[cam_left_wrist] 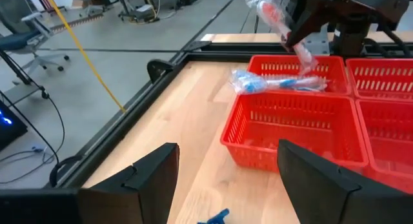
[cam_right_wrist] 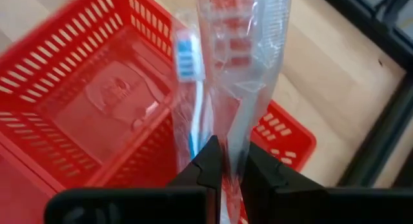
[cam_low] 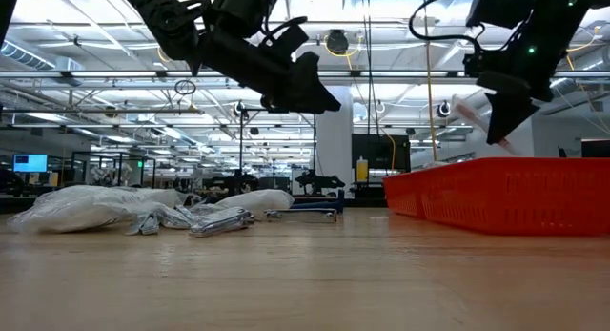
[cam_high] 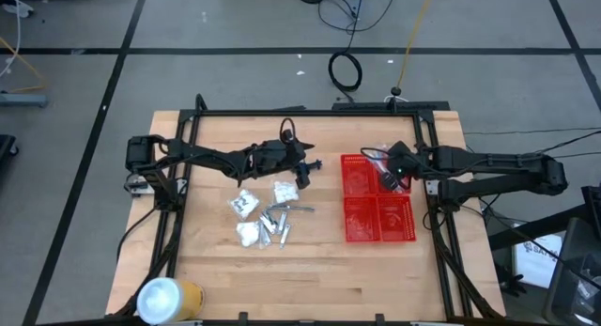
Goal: Pick & Place Travel size toiletries
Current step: Put the red toothbrush into the top right red bin, then put the razor into the bottom right red bin
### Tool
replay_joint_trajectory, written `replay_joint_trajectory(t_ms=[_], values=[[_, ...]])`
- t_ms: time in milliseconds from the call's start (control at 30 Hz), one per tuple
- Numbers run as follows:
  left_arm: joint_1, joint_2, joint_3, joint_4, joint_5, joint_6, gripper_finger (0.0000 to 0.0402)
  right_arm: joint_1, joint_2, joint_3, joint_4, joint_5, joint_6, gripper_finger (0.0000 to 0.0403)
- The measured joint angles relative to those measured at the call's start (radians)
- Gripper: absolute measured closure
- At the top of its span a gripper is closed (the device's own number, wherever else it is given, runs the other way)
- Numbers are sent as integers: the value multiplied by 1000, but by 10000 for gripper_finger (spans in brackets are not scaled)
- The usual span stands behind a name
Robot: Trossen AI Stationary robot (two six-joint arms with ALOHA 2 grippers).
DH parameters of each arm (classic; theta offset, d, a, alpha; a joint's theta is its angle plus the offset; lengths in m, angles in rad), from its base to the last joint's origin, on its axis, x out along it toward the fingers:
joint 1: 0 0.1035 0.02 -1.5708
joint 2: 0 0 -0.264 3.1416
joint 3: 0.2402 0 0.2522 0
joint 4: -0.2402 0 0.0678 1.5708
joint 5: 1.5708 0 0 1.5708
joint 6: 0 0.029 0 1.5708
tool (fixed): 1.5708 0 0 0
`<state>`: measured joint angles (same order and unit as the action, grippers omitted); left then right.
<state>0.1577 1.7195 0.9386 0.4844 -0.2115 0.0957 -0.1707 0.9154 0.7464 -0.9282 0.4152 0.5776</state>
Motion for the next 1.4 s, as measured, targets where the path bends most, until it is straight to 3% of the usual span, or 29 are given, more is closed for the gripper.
replay_joint_trajectory(t_ms=[600, 1067, 1300, 1400], values=[[0, 0, 0, -12, 0, -3, 151, 0, 0, -86, 45, -78, 57, 343], [0, 0, 0, -19, 0, -9, 151, 0, -59, -87, 122, -70, 10, 239], [0, 0, -1, -74, -3, 18, 151, 0, -124, -87, 279, -75, -91, 221], [-1, 0, -1, -142, -66, 24, 151, 0, -142, -87, 371, -75, -157, 224]])
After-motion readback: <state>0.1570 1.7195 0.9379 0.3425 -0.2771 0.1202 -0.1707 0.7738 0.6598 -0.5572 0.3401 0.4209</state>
